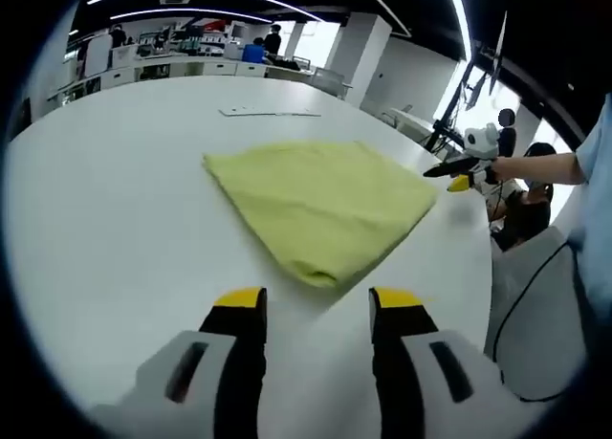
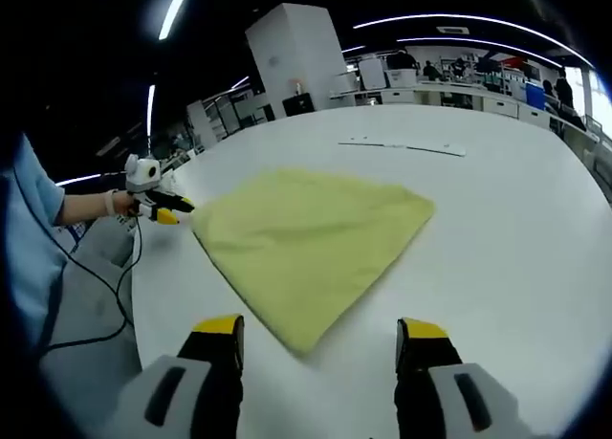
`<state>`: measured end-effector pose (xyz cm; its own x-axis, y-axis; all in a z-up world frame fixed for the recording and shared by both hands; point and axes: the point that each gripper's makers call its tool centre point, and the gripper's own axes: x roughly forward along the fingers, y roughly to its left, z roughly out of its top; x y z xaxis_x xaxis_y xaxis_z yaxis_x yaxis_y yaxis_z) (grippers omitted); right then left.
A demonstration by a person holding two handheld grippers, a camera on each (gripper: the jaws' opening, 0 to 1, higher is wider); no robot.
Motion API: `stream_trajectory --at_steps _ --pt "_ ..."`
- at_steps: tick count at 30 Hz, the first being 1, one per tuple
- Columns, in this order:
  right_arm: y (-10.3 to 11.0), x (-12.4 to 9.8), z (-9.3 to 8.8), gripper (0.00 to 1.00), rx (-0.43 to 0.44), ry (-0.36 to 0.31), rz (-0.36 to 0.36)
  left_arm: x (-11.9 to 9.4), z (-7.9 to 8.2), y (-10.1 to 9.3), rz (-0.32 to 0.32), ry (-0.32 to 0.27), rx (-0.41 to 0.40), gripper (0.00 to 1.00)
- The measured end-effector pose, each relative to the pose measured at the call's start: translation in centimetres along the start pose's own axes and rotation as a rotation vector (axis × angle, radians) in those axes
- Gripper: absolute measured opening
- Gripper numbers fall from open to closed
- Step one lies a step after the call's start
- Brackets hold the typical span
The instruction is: Fold the garment on the visible template until the final outline fits inside the template.
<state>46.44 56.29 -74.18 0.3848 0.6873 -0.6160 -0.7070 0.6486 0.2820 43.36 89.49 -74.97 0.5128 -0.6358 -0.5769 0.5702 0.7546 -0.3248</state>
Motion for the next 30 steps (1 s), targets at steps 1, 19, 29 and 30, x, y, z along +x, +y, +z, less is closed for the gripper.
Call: stream_trajectory --at_steps 1,19,29,30 --pt "0.0 0.0 -0.1 0.56 0.004 0.001 0.002 0.1 0.0 -0.1 -0.001 -0.004 -0.014 0.37" --pt "1.1 0.1 -2.0 0.37 0.074 0.028 0.031 0.4 0.4 0.2 -0.012 -0.049 -0.111 0.07" --pt "1.3 0.2 -2.1 0.23 0.103 0.026 0.037 0.4 0.3 -0.2 -0.027 -0.052 -0.138 0.0" --pt "1.2 0.3 -2.1 0.22 0.106 0.025 0.037 0.4 0.3 -0.1 -0.026 -0.052 -0.14 0.0"
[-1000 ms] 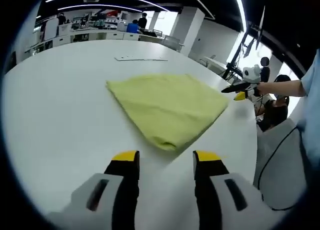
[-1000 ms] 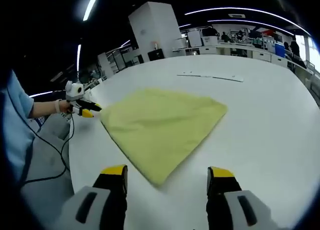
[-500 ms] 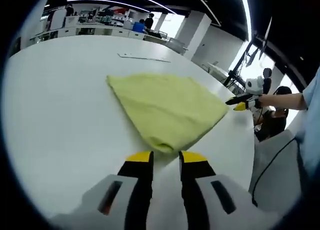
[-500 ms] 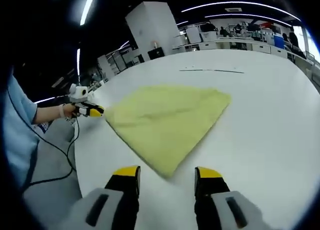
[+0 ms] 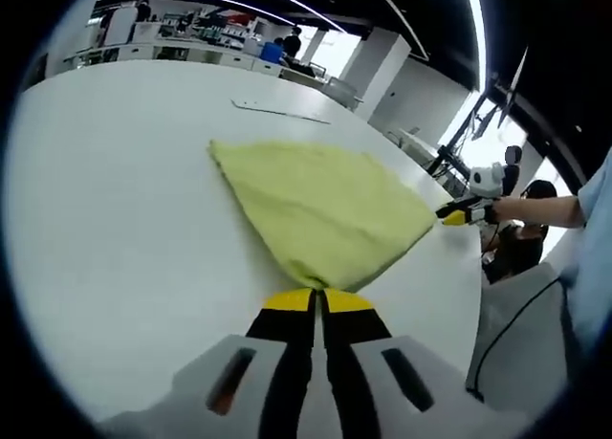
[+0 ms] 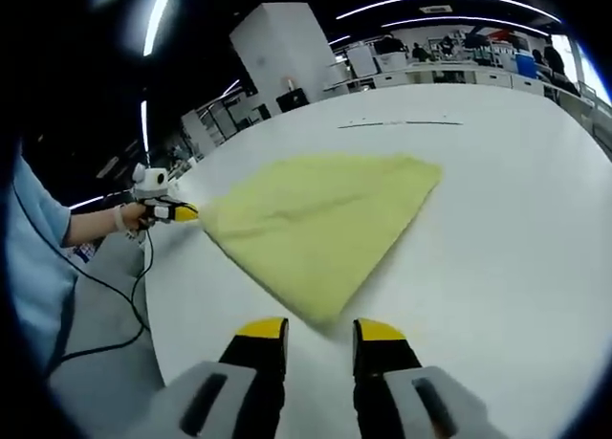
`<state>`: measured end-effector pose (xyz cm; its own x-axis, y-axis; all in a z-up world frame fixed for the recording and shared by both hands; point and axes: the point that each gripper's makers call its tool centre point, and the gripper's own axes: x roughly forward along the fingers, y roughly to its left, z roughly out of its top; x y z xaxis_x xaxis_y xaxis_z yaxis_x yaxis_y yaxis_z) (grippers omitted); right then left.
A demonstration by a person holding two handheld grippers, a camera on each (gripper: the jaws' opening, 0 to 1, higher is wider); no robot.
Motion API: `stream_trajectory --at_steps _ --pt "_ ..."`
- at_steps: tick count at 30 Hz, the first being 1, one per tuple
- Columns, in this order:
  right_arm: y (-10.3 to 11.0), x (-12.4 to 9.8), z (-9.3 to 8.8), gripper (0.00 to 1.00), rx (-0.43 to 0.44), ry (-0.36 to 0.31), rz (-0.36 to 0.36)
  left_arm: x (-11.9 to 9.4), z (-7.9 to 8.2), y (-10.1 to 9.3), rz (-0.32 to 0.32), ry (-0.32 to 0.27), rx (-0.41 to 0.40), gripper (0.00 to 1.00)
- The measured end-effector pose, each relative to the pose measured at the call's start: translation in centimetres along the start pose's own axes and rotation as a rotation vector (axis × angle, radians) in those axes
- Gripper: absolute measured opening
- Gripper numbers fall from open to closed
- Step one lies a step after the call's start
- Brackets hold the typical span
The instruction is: Fold the garment on the visible template until the final outline fits inside the template.
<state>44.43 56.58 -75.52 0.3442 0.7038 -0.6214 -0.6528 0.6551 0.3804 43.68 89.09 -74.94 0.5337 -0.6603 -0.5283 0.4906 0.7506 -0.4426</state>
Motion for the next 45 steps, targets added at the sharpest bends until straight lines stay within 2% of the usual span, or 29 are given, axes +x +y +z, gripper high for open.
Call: stream_trajectory --at_steps 5,9,22,33,45 --pt "-0.1 0.0 0.3 0.17 0.006 -0.008 -0.004 0.0 0.0 0.0 0.0 -0.005 -0.011 0.0" --pt "-0.3 0.1 0.5 0.0 0.014 -0.016 -0.012 -0.1 0.0 0.0 0.003 -0.001 -0.013 0.0" --pt "-0.8 -0.5 1.1 0.0 0.033 -0.039 -0.032 -1.5 -0.1 0.7 0.03 0.02 -0.001 0.0" --pt "-0.7 -0.8 0.9 0.0 0.045 -0.033 -0.034 -1.9 -1.6 0.1 0.021 0.043 0.005 0.0" --pt "0.8 -1.1 -1.4 0.0 0.078 -0.016 -0.016 -3.2 -3.6 -0.8 0.021 0.048 -0.024 0.0"
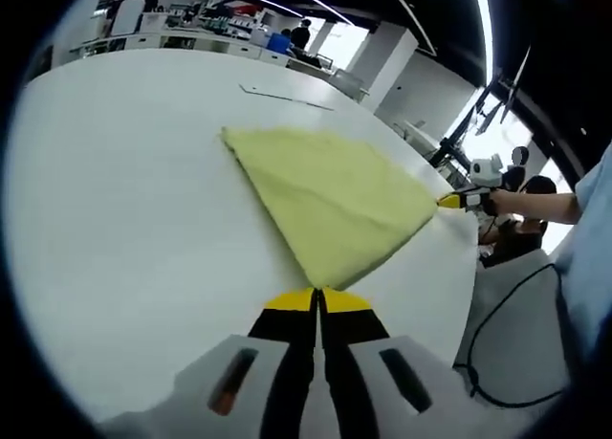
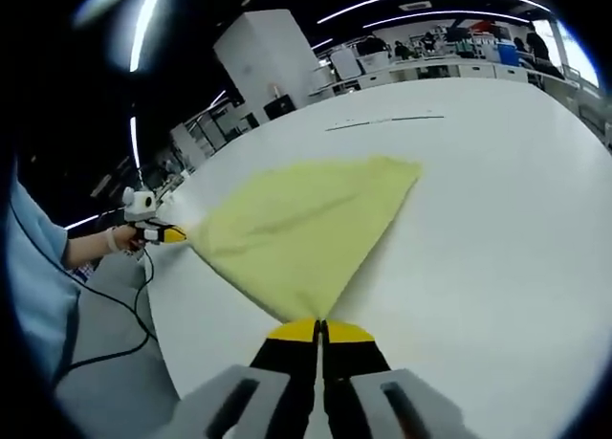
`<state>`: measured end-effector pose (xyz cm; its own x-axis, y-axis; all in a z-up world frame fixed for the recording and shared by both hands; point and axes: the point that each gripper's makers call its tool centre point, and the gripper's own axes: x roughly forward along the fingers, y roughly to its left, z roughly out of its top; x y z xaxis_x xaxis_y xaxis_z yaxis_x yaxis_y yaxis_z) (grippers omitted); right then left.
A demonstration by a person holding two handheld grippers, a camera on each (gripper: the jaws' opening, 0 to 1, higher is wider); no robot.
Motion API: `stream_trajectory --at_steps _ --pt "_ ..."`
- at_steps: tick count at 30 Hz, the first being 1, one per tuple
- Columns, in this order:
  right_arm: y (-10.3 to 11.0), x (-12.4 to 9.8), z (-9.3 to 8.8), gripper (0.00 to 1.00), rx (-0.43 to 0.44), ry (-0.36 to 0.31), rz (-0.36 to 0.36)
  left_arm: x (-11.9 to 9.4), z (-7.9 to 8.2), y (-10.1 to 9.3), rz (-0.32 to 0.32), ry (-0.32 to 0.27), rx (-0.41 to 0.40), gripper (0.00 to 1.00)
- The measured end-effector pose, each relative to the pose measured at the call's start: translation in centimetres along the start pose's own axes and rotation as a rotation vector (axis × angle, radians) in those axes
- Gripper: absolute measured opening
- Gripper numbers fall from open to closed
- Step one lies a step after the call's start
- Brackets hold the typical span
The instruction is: Fold the garment on the visible template until the final outline fits inside the template.
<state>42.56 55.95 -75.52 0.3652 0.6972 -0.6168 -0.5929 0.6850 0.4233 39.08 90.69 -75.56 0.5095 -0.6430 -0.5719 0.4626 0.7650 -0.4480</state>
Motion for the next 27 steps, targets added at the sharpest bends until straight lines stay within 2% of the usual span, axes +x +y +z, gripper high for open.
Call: stream_trajectory --at_steps 12,15,20,22,27 --pt "1.1 -0.2 -1.8 0.0 0.041 -0.002 0.012 -1.1 -2.7 -0.4 0.003 0.02 -0.038 0.0" --pt "1.2 -0.1 -2.0 0.0 0.037 0.002 0.01 -1.1 -2.8 -0.3 0.007 0.019 -0.048 0.0" --pt "1.2 -0.1 -2.0 0.0 0.037 -0.001 0.009 -1.0 -2.8 -0.3 0.008 0.03 -0.017 0.0" --pt "1.3 -0.1 -2.0 0.0 0.038 0.0 0.007 -1.0 -2.8 -0.4 0.004 0.021 0.003 0.0" --pt "1.4 0.1 -2.1 0.0 0.037 -0.012 0.002 -1.1 -2.9 -0.5 0.006 0.009 -0.005 0.0"
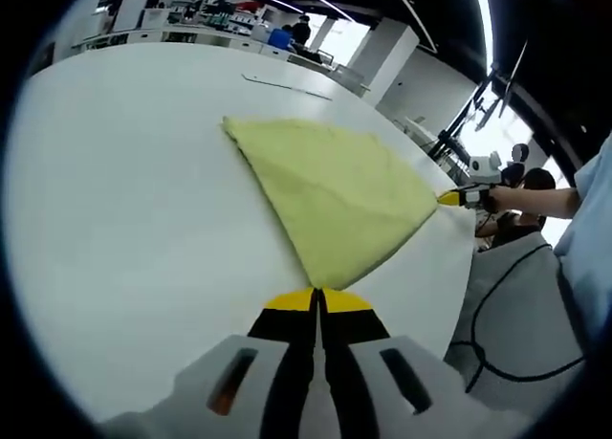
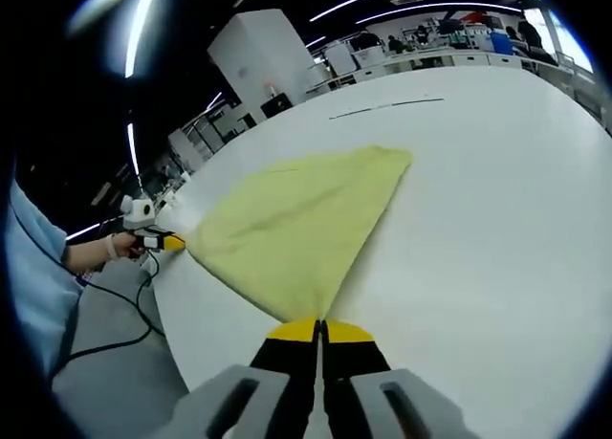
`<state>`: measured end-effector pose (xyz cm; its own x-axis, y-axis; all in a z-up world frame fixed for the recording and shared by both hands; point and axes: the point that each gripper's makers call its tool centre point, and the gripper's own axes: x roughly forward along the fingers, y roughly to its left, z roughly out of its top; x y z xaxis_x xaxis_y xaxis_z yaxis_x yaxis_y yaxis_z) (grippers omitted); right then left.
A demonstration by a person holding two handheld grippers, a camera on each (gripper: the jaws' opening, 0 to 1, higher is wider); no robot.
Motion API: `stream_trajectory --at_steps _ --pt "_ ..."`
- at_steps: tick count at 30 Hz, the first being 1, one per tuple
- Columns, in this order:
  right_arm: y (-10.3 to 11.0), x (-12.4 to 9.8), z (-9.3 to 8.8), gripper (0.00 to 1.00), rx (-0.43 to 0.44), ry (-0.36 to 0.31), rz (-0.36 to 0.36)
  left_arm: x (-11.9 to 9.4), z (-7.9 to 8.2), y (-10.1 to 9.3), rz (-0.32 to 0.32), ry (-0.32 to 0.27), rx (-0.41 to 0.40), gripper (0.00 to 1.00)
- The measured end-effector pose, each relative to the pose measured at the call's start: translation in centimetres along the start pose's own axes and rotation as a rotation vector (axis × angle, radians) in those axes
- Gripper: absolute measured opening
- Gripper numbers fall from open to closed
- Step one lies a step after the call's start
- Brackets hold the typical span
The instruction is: Fold the garment on the visible template until the final outline fits inside the template.
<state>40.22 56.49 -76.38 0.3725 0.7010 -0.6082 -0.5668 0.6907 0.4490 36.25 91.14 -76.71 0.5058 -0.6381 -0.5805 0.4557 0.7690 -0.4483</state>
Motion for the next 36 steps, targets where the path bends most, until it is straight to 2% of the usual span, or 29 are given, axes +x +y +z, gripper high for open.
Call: stream_trajectory --at_steps 3,4,6,8,11,15,18,21,23,24,26,28,30,32,35,36 --pt "0.6 -0.5 0.7 0.02 -0.007 -0.038 0.018 -0.2 0.0 -0.1 0.014 0.013 0.031 0.0" --pt "0.8 -0.6 0.8 0.09 -0.006 -0.044 0.021 -0.4 0.3 -0.1 0.019 0.009 0.039 0.02" --pt "1.3 -1.1 1.3 0.18 -0.025 -0.064 0.022 -0.9 1.1 -0.2 0.032 -0.019 0.069 0.12" --pt "1.7 -1.5 2.1 0.28 -0.081 -0.095 0.012 -1.3 1.8 -0.3 0.039 -0.041 0.084 0.19" --pt "2.1 -2.0 2.6 0.4 -0.113 -0.125 -0.001 -1.9 2.9 -1.1 0.038 -0.077 0.117 0.31" --pt "2.8 -2.3 2.9 0.6 -0.102 -0.17 -0.017 -2.4 3.5 -1.8 0.039 -0.102 0.153 0.55" --pt "3.1 -2.6 3.4 0.74 -0.129 -0.211 -0.039 -2.8 3.8 -2.3 0.046 -0.122 0.157 0.71" --pt "2.9 -2.8 3.7 0.86 -0.157 -0.229 -0.067 -3.0 4.1 -2.6 0.06 -0.145 0.154 0.89" --pt "2.1 -3.0 4.1 0.98 -0.171 -0.245 -0.095 -3.1 4.2 -2.6 0.084 -0.151 0.169 0.99" --pt "2.0 -3.1 4.2 1.0 -0.17 -0.25 -0.104 -3.2 4.3 -2.4 0.098 -0.152 0.171 0.99" --pt "2.7 -2.8 3.3 1.0 -0.18 -0.182 -0.093 -3.6 4.4 -2.4 0.115 -0.167 0.154 1.0" --pt "3.5 -2.6 3.7 1.0 -0.272 -0.203 -0.102 -3.7 4.4 -2.6 0.127 -0.184 0.144 1.0" --pt "4.8 -2.2 3.6 1.0 -0.26 -0.21 -0.1 -3.6 4.2 -2.7 0.142 -0.189 0.138 1.0" --pt "5.4 -2.1 4.0 1.0 -0.271 -0.251 -0.094 -3.5 4.1 -3.0 0.159 -0.211 0.117 1.0" --pt "5.0 -2.4 4.1 1.0 -0.254 -0.257 -0.13 -3.7 4.3 -3.0 0.198 -0.274 0.099 1.0" --pt "5.2 -2.9 4.9 1.0 -0.238 -0.302 -0.131 -3.6 4.2 -3.3 0.192 -0.278 0.093 1.0"
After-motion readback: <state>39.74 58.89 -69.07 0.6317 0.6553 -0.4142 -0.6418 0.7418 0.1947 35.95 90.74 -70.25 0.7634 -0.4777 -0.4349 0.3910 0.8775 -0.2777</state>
